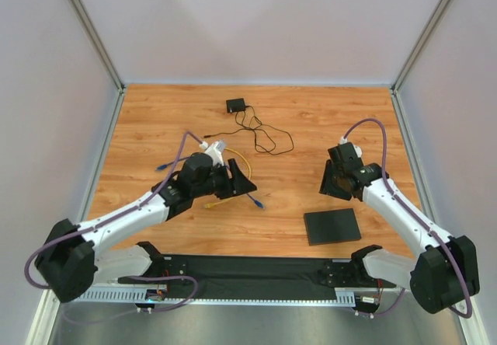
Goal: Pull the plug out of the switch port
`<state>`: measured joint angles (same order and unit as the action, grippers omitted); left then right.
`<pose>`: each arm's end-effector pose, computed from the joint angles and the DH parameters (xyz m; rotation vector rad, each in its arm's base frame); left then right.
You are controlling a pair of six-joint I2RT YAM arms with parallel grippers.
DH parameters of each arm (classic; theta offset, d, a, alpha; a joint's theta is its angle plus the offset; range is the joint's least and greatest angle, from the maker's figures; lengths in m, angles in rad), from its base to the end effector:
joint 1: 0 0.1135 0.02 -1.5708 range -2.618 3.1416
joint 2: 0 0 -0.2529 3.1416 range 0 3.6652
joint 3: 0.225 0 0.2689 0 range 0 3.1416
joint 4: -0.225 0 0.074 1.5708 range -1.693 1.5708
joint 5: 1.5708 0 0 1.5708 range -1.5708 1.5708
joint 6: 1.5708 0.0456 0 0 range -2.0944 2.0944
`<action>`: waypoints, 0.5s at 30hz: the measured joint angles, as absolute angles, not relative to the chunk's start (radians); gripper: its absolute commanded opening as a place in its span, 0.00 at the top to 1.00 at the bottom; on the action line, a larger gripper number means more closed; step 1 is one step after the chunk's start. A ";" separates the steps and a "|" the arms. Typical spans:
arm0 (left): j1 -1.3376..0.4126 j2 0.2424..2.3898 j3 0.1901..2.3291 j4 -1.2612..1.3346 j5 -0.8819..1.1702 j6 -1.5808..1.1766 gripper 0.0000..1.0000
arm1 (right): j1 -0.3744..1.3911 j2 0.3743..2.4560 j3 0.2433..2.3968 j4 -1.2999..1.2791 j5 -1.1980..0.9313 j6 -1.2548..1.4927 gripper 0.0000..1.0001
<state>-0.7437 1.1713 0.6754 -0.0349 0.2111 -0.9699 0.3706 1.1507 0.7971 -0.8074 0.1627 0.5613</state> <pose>0.2018 -0.1986 0.2145 -0.1233 2.3453 -1.1770 0.2179 0.0768 0.2008 0.3030 2.6867 0.0555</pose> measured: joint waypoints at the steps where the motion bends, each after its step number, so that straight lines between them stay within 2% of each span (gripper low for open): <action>1: -0.727 1.131 0.635 -0.016 0.226 -0.970 0.34 | 0.371 1.141 0.797 -0.803 0.153 0.554 0.53; 3: -0.678 1.048 0.567 0.002 0.255 -0.970 0.31 | 0.371 1.126 0.797 -0.795 0.135 0.544 0.52; 7: -0.532 0.847 0.445 0.006 0.313 -0.957 0.24 | 0.371 1.112 0.797 -0.778 0.102 0.529 0.33; 8: -0.495 0.795 0.429 -0.007 0.325 -0.950 0.20 | 0.371 1.111 0.796 -0.775 0.096 0.527 0.24; 9: -0.469 0.752 0.421 -0.024 0.337 -0.937 0.08 | 0.371 1.107 0.790 -0.766 0.088 0.525 0.19; 10: -0.445 0.704 0.418 -0.046 0.348 -0.918 0.04 | 0.371 1.103 0.784 -0.763 0.083 0.523 0.14; 11: -0.427 0.660 0.418 -0.065 0.358 -0.903 0.02 | 0.371 1.097 0.775 -0.760 0.076 0.524 0.02; 15: -0.406 0.556 0.419 -0.127 0.410 -0.841 0.00 | 0.371 1.059 0.737 -0.760 0.059 0.529 0.00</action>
<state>-0.4061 0.5556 0.4187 -0.1268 0.4095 -0.8406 0.3710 1.0588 0.7368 -0.7597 0.0589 0.5285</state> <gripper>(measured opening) 0.994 0.997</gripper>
